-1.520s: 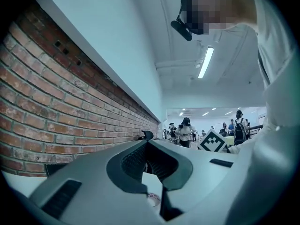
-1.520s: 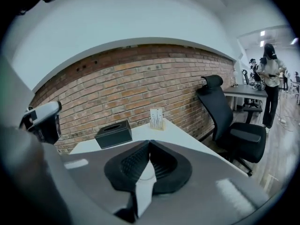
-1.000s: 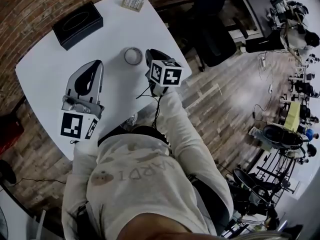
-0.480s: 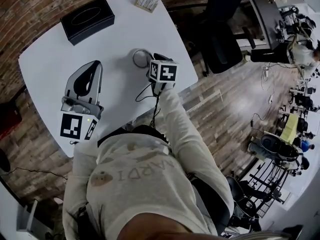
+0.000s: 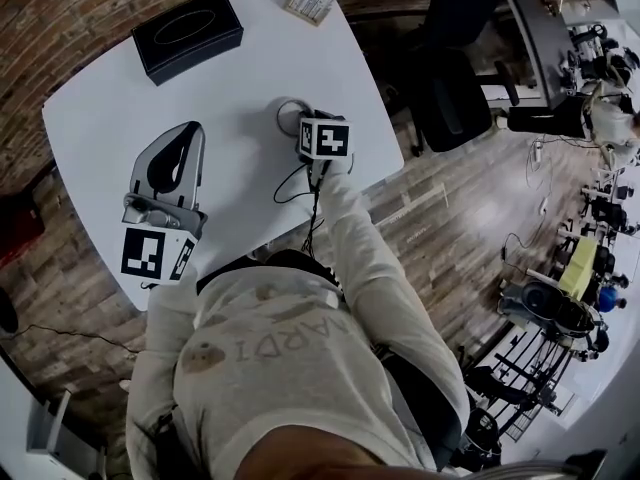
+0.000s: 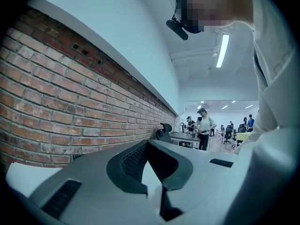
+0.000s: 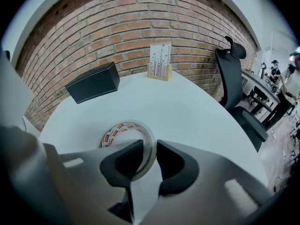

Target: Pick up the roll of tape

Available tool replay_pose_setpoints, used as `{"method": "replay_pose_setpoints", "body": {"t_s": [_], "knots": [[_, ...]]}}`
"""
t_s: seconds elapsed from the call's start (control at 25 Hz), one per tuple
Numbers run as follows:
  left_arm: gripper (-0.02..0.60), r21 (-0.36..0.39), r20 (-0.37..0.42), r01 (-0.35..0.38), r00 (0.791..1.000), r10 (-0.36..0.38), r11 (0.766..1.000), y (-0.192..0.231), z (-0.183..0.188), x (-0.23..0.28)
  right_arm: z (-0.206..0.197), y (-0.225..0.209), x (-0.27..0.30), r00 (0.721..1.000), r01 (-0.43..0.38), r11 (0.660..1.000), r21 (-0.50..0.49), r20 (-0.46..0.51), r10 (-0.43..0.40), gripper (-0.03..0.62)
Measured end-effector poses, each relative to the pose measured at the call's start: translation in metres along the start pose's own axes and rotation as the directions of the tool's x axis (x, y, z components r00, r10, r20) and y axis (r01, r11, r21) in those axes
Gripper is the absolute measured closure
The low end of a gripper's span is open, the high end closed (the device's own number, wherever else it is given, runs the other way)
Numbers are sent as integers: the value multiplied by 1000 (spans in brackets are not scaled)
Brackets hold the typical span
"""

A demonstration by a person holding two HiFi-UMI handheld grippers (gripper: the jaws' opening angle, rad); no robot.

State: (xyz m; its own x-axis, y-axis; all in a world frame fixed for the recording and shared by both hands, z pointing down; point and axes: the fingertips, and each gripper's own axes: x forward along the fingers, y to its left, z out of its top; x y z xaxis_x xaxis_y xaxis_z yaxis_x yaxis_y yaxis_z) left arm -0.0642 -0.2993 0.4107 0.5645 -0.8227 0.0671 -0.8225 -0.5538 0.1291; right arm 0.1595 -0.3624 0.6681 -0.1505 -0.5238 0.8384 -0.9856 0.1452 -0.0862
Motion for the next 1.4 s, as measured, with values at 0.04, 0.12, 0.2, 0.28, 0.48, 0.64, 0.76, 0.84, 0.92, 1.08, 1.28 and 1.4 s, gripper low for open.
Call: {"method": "replay_pose_setpoints", "body": {"t_s": [0.04,0.12,0.2,0.28,0.48,0.64,0.76,0.84,0.92,1.08,1.28,1.4], "knots": [[580,0,1,-2,1000,2,1000,1,0,0,1,0,0,1000,1,1000,1,0,-1,498],[580,-1,3,-4,1000,4,1000,0,1,0,1,-1,-1,1000,2,1000,0,0,-2,533],[580,-1,4,-4,1000,4,1000,-2,1,0,0,-1,-2,1000,-2,1000,1,4,2,536],[580,-1,7,-2,1000,2,1000,-4,1,0,-3,0,-5,1000,-15,1000,21,19,15,537],[580,9,12,0,1000,0,1000,-8,5,-2,-3,5,-20,996,-40,999,28,79,38,537],[580,12,17,-1,1000,1,1000,-14,8,-3,3,6,-41,987,-62,997,42,152,54,537],[580,17,21,-1,1000,1,1000,-19,11,-6,8,9,-58,975,-77,996,36,213,67,537],[580,19,23,0,1000,0,1000,-23,13,-7,10,10,-70,966,-82,996,36,249,70,537],[580,22,27,4,1000,-4,1000,-27,14,-7,12,10,-82,956,-83,996,31,283,71,537],[580,29,40,16,999,-17,999,-35,18,-8,17,15,-107,933,-86,996,13,351,76,537],[580,44,48,30,998,-32,999,-53,21,-10,19,14,-140,902,-115,993,21,421,96,537],[580,55,50,42,998,-44,998,-63,25,-11,19,12,-158,885,-132,991,31,453,104,537]]}}
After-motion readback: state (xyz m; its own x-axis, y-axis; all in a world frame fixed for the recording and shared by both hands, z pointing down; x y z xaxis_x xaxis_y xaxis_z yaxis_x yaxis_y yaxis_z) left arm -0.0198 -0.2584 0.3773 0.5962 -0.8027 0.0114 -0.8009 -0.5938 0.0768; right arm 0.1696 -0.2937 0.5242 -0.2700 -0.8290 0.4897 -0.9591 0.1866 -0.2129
